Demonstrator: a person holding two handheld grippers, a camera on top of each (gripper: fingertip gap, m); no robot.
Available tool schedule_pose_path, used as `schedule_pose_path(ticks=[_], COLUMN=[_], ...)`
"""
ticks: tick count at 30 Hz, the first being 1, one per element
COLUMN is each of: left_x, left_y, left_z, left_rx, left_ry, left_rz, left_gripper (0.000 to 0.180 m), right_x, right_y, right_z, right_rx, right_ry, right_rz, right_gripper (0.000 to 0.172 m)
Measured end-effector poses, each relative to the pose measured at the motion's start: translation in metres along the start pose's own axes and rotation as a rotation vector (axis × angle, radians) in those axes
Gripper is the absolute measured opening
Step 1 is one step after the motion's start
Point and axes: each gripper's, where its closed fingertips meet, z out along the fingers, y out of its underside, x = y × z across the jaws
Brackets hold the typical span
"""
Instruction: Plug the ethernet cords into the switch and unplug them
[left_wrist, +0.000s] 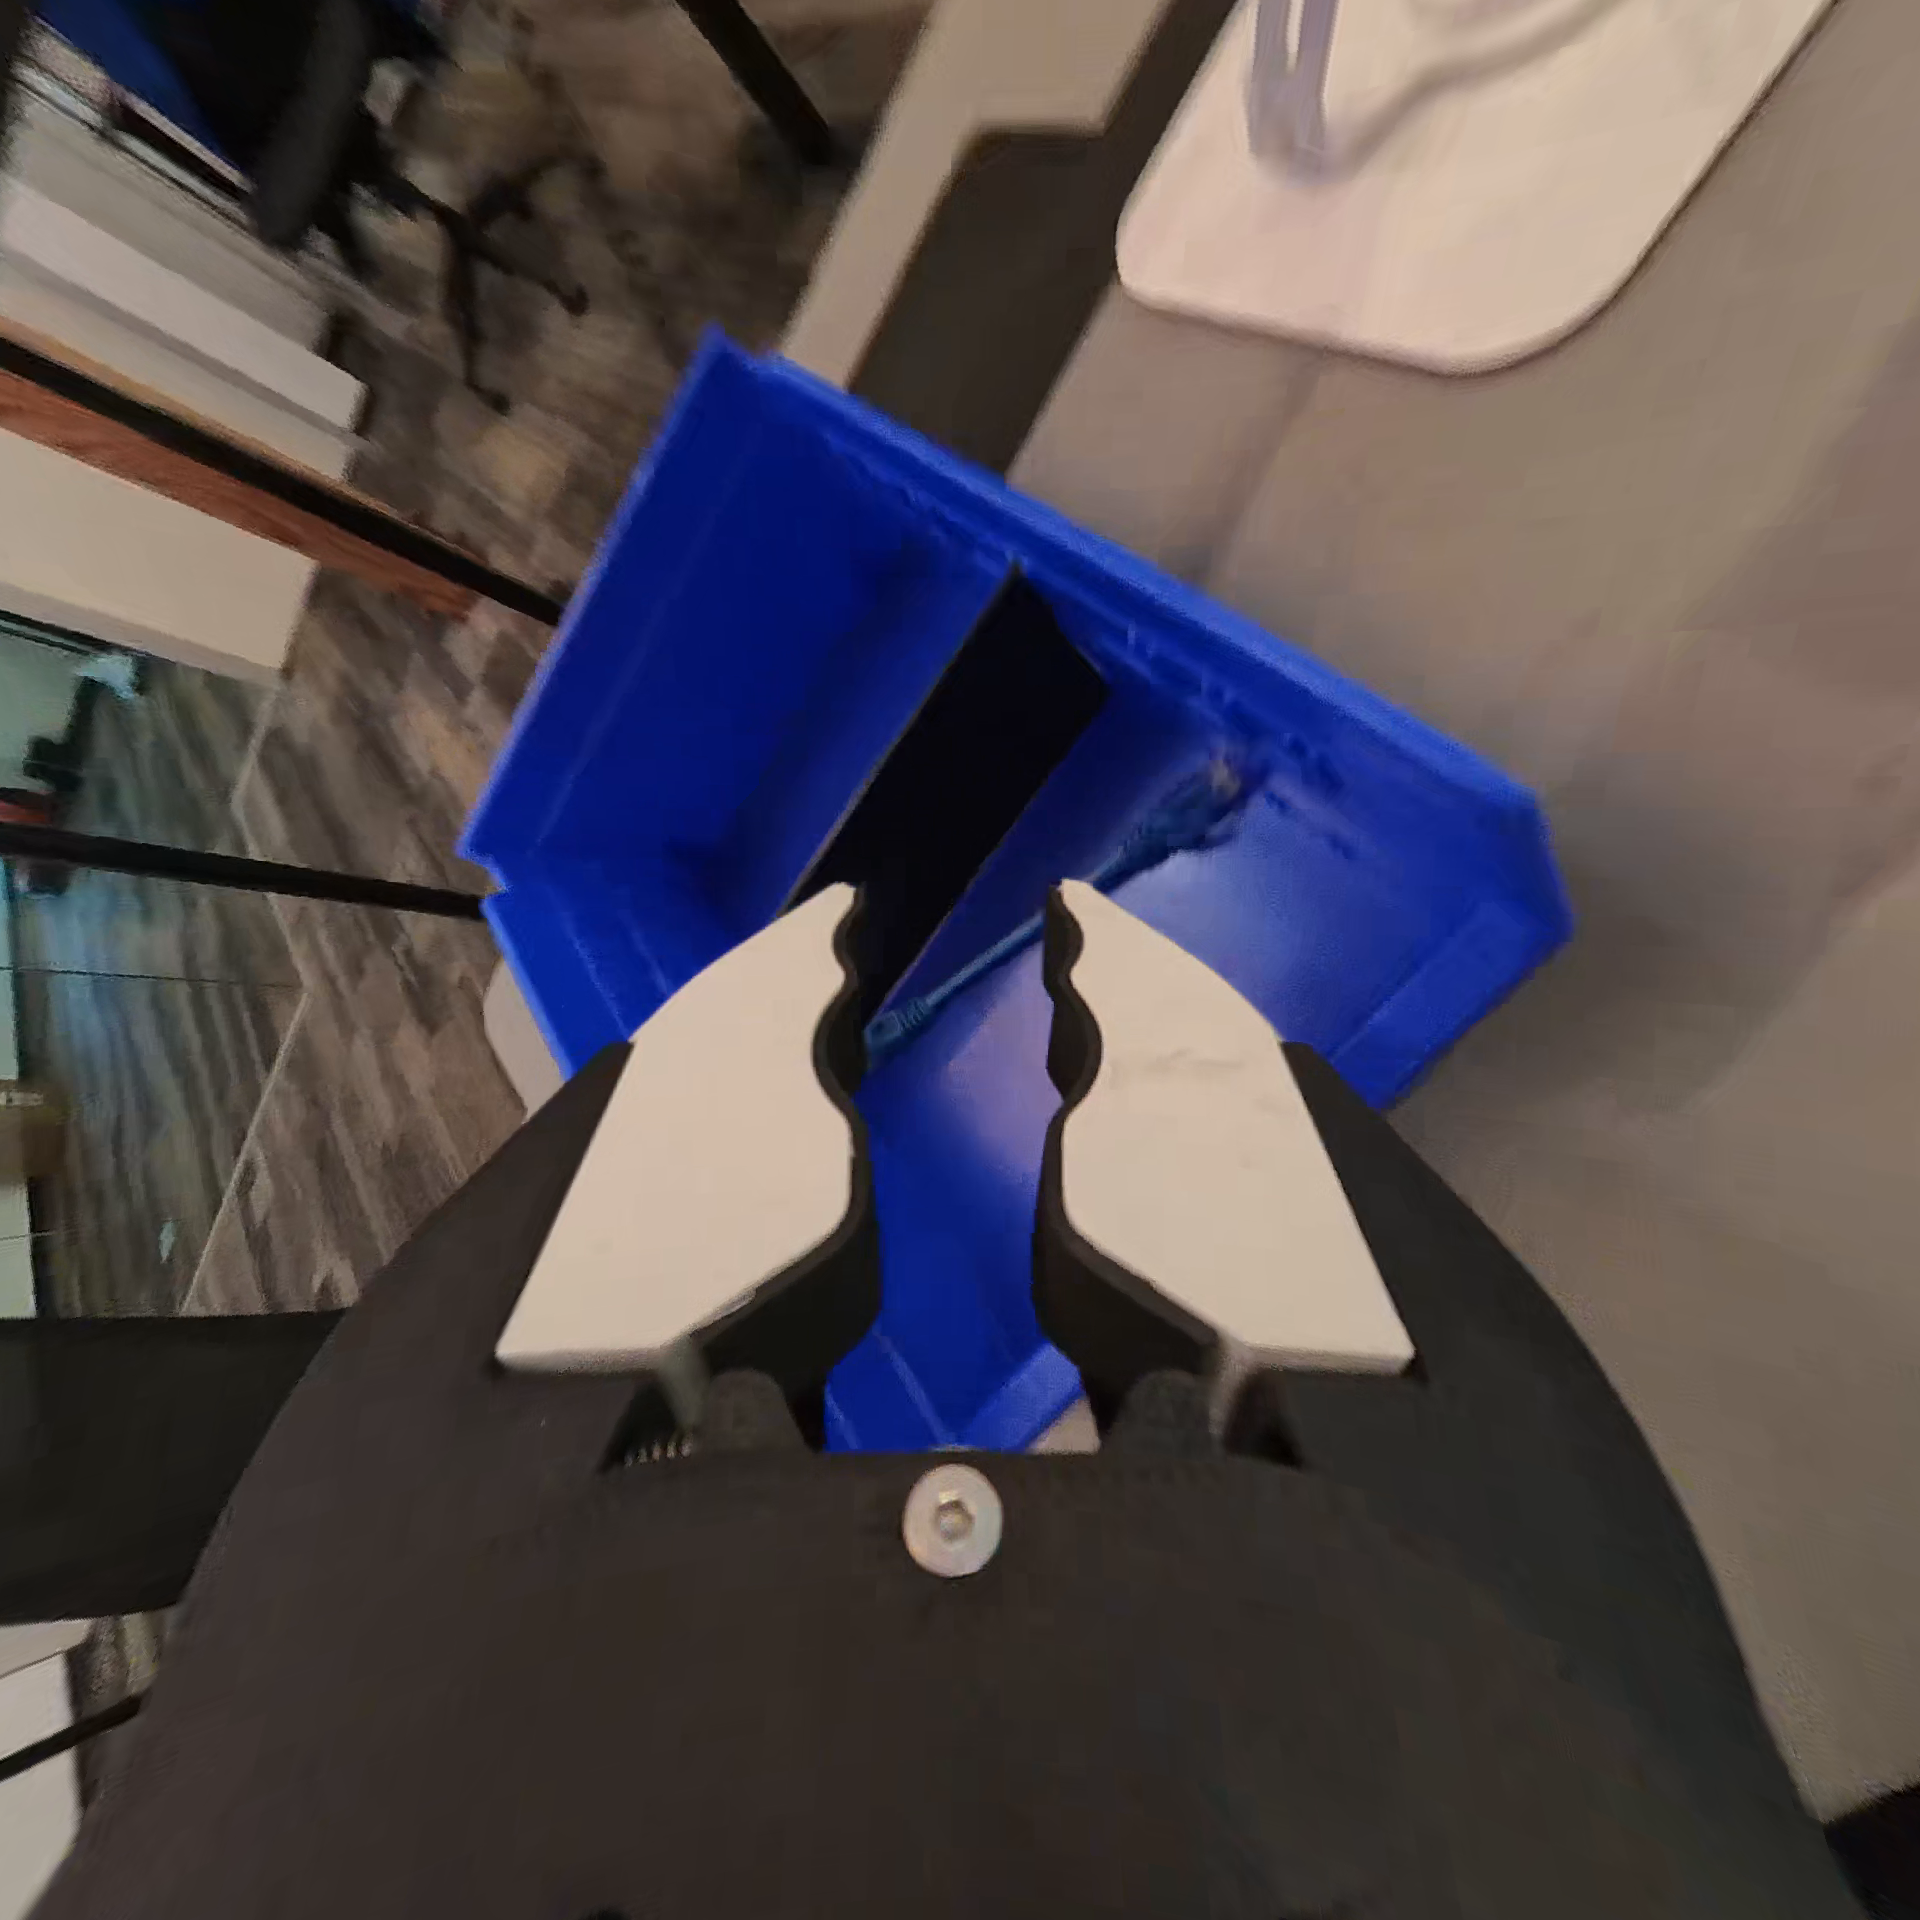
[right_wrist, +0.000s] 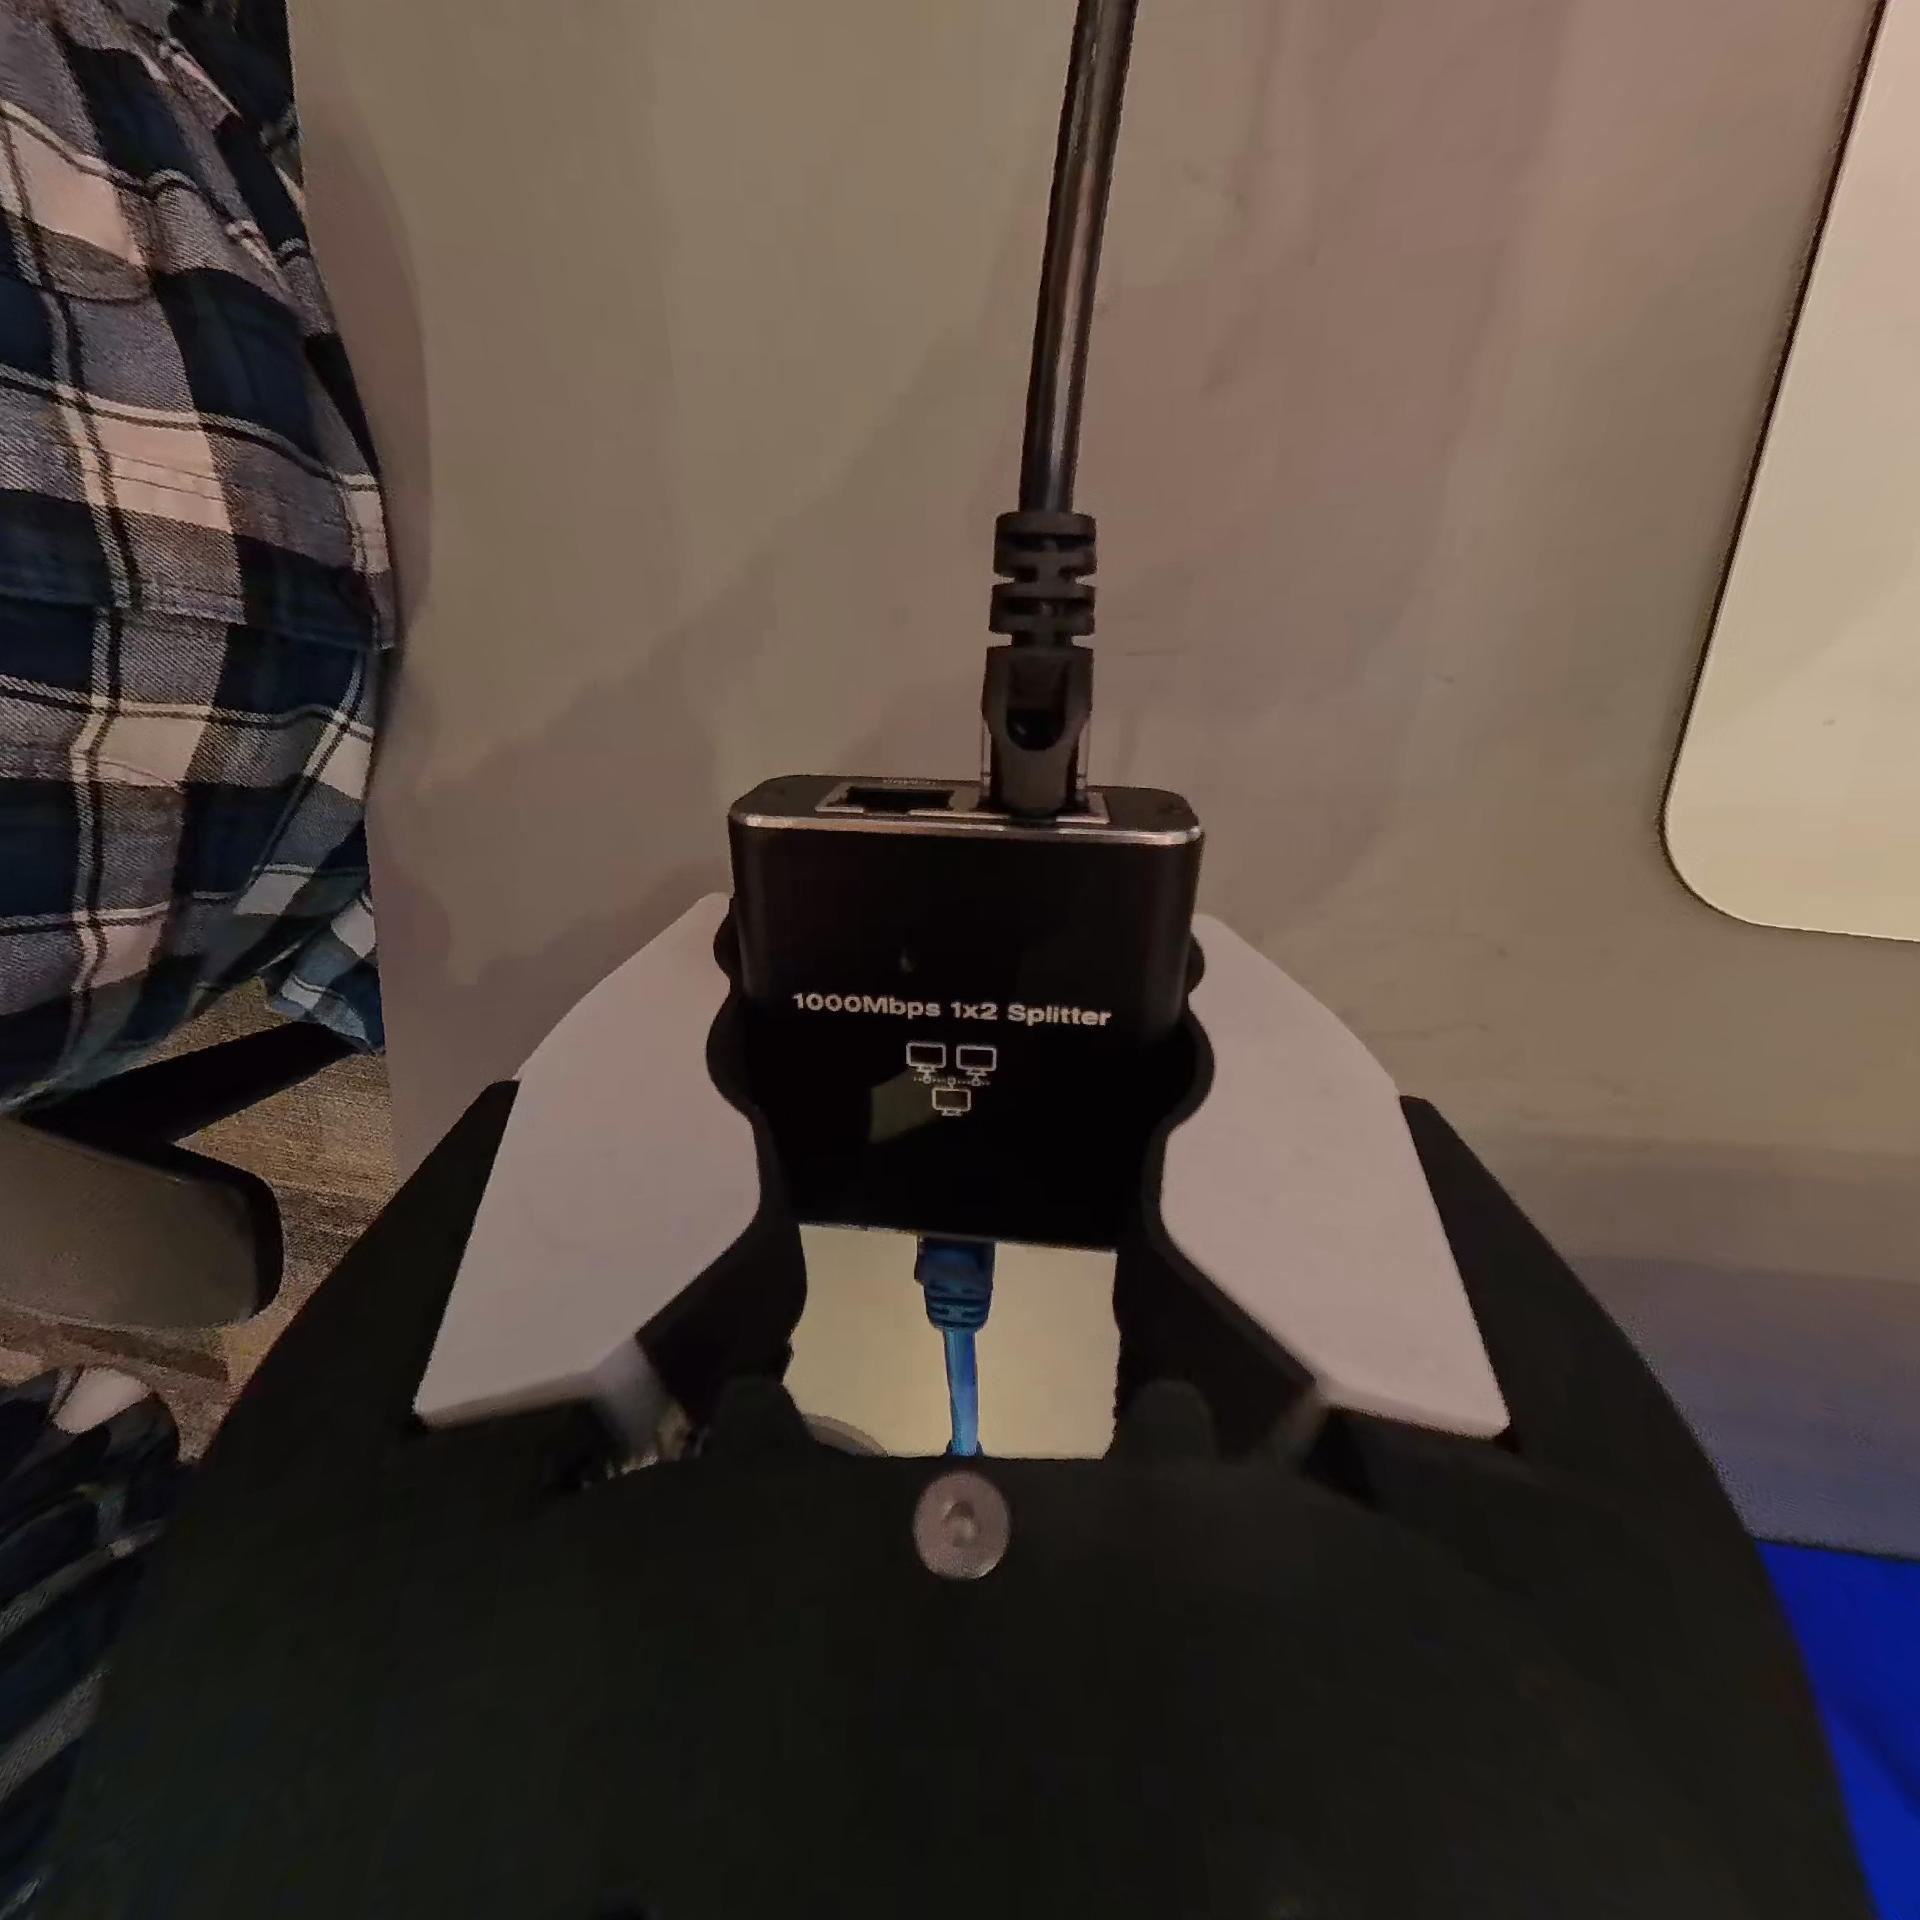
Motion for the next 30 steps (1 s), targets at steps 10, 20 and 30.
schedule_pose_path(ticks=[10,20,30], left_x=[0.032,0.062,0.065], left_y=[0.031,0.034,0.035], left_z=[0.063,0.099,0.108], left_rx=[-0.137,-0.109,-0.104], left_ry=[0.205,0.46,0.534], left_rz=[0.338,0.336,0.301], left_gripper=[0.031,0.027,0.017], right_x=[-0.002,-0.003,-0.001], right_y=[0.008,-0.004,-0.024], right_z=[0.007,0.011,0.016], right_rx=[-0.007,-0.017,-0.027], right_ry=[-0.041,-0.067,-0.086], right_rz=[0.043,0.078,0.063], right_gripper=[0.076,0.076,0.075])
